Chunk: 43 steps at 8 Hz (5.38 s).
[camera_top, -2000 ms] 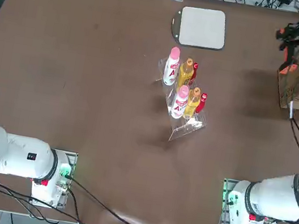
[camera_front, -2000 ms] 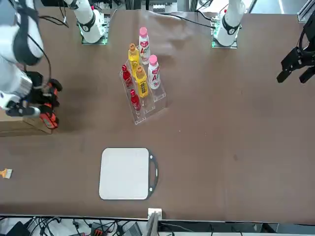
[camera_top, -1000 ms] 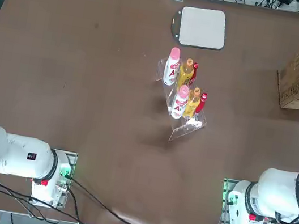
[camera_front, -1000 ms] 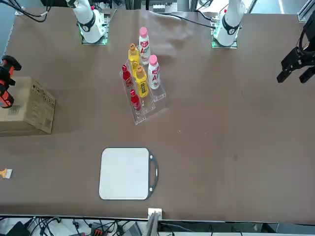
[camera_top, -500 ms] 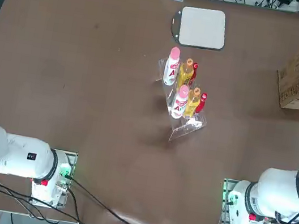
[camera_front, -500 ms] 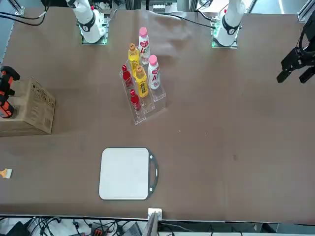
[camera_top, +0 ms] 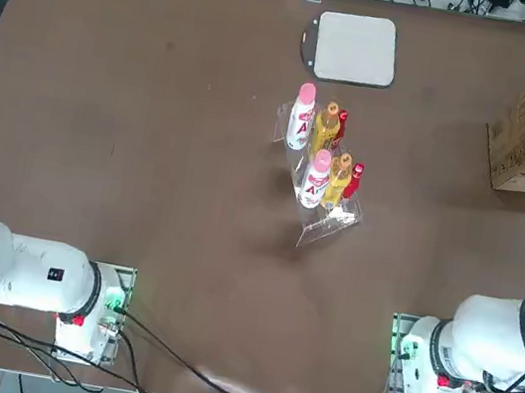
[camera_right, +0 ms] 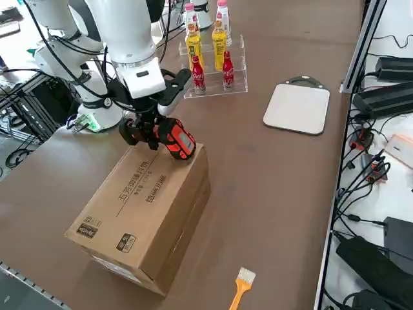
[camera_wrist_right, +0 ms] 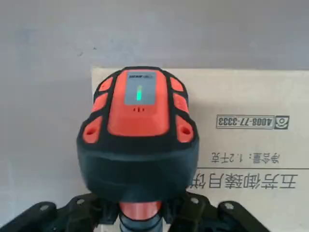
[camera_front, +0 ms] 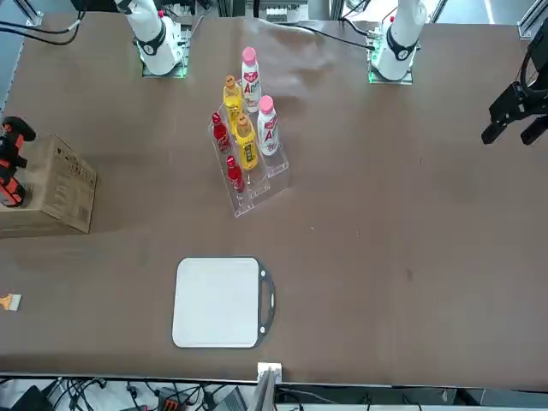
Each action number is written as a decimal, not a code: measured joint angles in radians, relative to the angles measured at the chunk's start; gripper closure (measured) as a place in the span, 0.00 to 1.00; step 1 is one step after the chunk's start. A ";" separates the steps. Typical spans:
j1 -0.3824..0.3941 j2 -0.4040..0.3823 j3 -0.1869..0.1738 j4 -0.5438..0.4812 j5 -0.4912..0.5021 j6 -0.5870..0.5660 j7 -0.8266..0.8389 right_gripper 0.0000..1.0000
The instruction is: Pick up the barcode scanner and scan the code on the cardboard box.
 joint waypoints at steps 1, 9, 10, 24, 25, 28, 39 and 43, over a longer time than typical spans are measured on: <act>0.000 0.000 0.001 0.000 0.004 -0.010 0.000 0.57; 0.034 -0.011 0.017 0.025 0.011 -0.057 0.047 0.57; 0.078 -0.028 0.023 0.028 0.012 -0.090 0.111 0.57; 0.493 0.199 0.034 -0.369 0.012 0.477 0.578 0.57; 0.502 0.224 0.034 -0.370 0.012 0.494 0.579 0.57; 0.506 0.235 0.034 -0.370 0.012 0.506 0.582 0.56; 0.470 -0.055 0.007 -0.004 0.013 -0.012 0.600 0.00; 0.450 -0.073 -0.005 0.249 0.036 -0.287 0.622 0.00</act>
